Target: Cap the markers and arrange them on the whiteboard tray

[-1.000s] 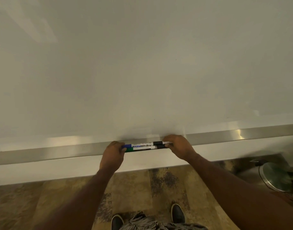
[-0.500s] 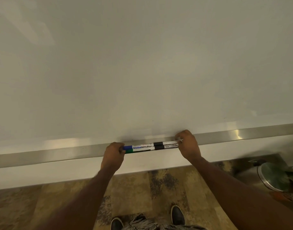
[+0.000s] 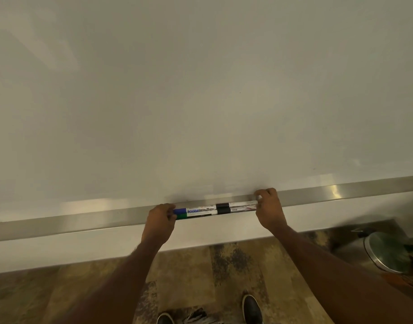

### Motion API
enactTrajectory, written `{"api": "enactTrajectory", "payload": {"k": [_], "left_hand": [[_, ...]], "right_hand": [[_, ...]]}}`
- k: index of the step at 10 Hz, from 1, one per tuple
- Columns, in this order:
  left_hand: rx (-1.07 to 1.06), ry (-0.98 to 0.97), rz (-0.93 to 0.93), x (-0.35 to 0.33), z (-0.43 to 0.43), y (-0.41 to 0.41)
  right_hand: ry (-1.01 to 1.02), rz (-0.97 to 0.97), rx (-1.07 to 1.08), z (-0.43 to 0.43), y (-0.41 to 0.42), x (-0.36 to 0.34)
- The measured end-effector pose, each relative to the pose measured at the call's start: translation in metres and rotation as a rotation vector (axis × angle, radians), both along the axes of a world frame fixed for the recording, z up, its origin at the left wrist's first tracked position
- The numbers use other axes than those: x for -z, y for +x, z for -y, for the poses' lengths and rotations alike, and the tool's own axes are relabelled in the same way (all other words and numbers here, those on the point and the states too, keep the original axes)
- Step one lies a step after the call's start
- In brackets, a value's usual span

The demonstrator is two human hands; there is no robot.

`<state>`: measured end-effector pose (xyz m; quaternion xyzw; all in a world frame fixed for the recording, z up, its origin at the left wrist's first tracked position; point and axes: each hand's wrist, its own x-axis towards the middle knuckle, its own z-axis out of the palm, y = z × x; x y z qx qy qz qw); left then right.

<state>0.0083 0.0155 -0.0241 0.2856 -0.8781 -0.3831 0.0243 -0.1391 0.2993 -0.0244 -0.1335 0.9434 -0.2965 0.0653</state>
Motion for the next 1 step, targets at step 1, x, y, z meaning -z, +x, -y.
{"api": "enactTrajectory", "payload": {"k": [1], "left_hand": [[-0.002,-0.042,-0.002,0.0008,0.0028,0.0006]], "right_hand": [[-0.026,-0.022,0.033,-0.003,-0.0013,0.0012]]}}
